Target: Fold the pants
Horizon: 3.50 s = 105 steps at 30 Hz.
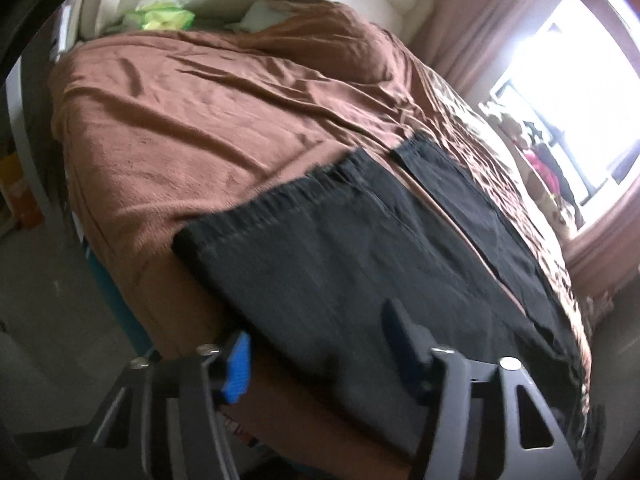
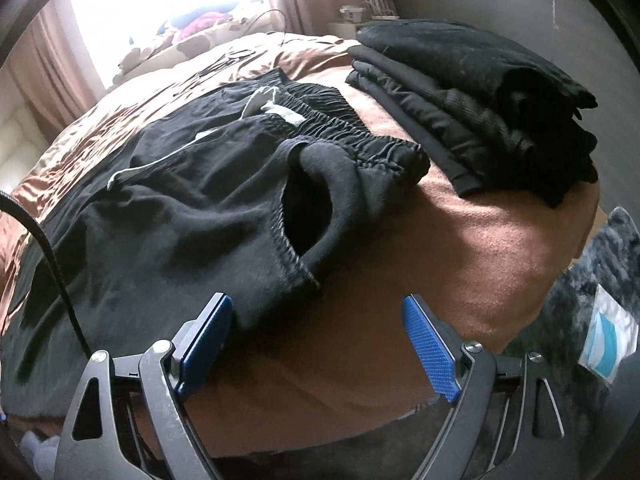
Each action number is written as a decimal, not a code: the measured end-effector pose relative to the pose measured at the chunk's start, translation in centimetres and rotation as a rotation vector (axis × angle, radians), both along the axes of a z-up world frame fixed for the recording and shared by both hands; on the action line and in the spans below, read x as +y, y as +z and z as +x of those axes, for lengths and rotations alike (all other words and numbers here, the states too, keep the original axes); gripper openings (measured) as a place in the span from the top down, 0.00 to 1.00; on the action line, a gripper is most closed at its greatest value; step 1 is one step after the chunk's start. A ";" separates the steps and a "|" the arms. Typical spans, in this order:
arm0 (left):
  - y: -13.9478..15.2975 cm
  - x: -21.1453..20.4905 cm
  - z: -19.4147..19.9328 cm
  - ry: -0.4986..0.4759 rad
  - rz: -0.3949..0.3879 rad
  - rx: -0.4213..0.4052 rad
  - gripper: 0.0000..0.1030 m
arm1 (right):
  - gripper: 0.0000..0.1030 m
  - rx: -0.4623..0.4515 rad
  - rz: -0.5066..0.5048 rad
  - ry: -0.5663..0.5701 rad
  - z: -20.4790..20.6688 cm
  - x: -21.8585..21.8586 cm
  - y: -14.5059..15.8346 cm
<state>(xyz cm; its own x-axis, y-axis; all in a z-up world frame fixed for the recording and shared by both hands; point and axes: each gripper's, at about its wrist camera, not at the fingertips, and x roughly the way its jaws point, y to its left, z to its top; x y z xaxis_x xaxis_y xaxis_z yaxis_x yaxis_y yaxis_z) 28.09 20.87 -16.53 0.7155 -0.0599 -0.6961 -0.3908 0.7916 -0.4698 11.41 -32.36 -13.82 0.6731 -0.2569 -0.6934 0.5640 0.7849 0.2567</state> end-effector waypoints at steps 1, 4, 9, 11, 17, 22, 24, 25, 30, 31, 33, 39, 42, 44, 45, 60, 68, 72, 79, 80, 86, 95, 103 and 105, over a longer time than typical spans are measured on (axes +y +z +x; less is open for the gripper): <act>-0.1 0.4 0.1 0.015 -0.010 0.004 0.63 | 0.16 0.000 -0.006 -0.006 0.1 -0.1 0.1; -0.5 1.6 0.2 0.059 -0.045 0.025 0.80 | 0.16 0.003 -0.017 -0.019 0.6 -0.1 -0.1; -0.3 1.8 -0.1 0.076 -0.055 0.027 0.85 | 0.16 0.022 -0.038 -0.044 1.1 -0.6 -0.5; -0.4 1.6 -0.1 0.072 -0.060 0.035 0.85 | 0.16 0.025 -0.041 -0.054 1.0 -0.9 -0.6; -0.6 1.3 0.3 0.074 -0.060 0.047 0.83 | 0.16 -0.041 0.081 -0.045 -0.1 -2.7 -1.7; -0.7 1.8 1.1 0.085 -0.068 0.045 0.83 | 0.16 -0.131 0.188 -0.038 -1.1 -4.9 -2.6; -0.5 1.7 1.2 0.091 -0.050 0.047 0.84 | 0.16 -0.167 0.214 -0.036 -1.0 -5.9 -2.7; -0.4 1.7 1.3 0.095 -0.048 0.046 0.86 | 0.16 -0.180 0.223 -0.034 -0.9 -6.3 -2.8; 0.1 1.9 1.0 0.114 -0.054 0.029 0.91 | 0.31 -0.225 0.304 -0.026 1.0 -9.3 -3.4; 0.3 1.8 1.1 0.114 -0.050 0.025 0.92 | 0.33 -0.241 0.327 -0.024 1.4 -10.0 -3.5; 0.7 1.8 1.1 0.111 -0.045 0.019 0.92 | 0.46 -0.265 0.365 -0.017 1.9 -10.6 -3.6; 1.9 1.9 1.4 0.106 -0.048 -0.001 0.94 | 0.89 -0.302 0.451 -0.029 1.9 -13.0 -4.3; 2.8 1.6 1.4 0.103 -0.033 -0.017 0.94 | 0.94 -0.328 0.442 -0.033 1.2 -13.2 -3.7; 3.5 1.4 1.6 0.097 -0.024 -0.028 0.95 | 0.95 -0.334 0.411 -0.035 0.8 -12.8 -2.9; 3.9 1.4 1.6 0.094 -0.025 -0.036 0.95 | 0.95 -0.345 0.404 -0.038 0.6 -12.6 -2.5; 8.0 1.1 3.1 0.068 -0.037 -0.128 0.96 | 0.96 -0.501 0.408 -0.069 -0.8 -12.8 1.7; 9.6 0.9 5.6 0.057 -0.050 -0.164 0.97 | 0.96 -0.461 0.317 -0.017 2.2 -11.8 4.8; 10.1 1.2 6.4 0.061 -0.082 -0.182 0.97 | 0.96 -0.440 0.308 -0.016 2.8 -11.9 5.2; 12.3 1.5 9.7 0.061 -0.100 -0.198 0.97 | 0.96 -0.431 0.290 -0.023 4.7 -12.0 7.5; 12.7 1.5 10.4 0.061 -0.095 -0.203 0.97 | 0.96 -0.430 0.289 -0.025 5.2 -12.1 7.8; 14.7 1.5 13.5 0.052 -0.097 -0.226 0.97 | 0.96 -0.424 0.262 -0.025 7.7 -12.0 9.6; 16.5 0.3 19.3 0.040 -0.072 -0.231 0.97 | 0.96 -0.409 0.238 -0.022 11.9 -12.8 11.2; 16.0 -1.1 25.8 0.038 -0.048 -0.183 0.97 | 0.96 -0.370 0.246 -0.044 17.5 -14.0 11.7; 15.4 -1.4 27.6 0.044 -0.041 -0.164 0.97 | 0.96 -0.358 0.235 -0.044 19.0 -14.1 11.8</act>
